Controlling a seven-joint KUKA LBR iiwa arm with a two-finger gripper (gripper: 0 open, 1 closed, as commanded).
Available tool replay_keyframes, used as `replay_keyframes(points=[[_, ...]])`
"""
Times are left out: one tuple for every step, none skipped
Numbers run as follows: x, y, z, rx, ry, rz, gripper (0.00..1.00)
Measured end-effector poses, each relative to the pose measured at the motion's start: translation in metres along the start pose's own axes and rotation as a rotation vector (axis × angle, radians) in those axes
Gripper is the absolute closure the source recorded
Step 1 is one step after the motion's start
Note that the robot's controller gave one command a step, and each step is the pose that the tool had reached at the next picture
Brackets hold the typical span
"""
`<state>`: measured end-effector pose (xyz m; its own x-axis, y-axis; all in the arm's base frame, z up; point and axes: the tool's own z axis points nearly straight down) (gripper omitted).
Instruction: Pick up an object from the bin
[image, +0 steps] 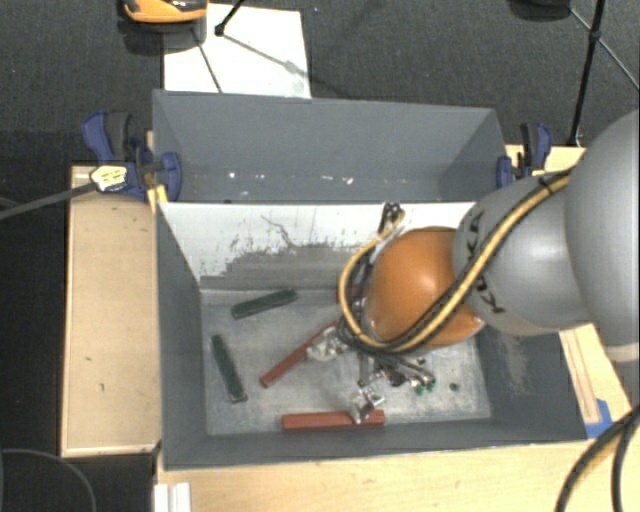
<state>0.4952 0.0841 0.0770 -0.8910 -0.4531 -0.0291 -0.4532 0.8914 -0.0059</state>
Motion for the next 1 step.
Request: replay_keyframes(points=[[-0.0001,-0.0001,-0.0001,0.0,0.0,0.0,0.0]])
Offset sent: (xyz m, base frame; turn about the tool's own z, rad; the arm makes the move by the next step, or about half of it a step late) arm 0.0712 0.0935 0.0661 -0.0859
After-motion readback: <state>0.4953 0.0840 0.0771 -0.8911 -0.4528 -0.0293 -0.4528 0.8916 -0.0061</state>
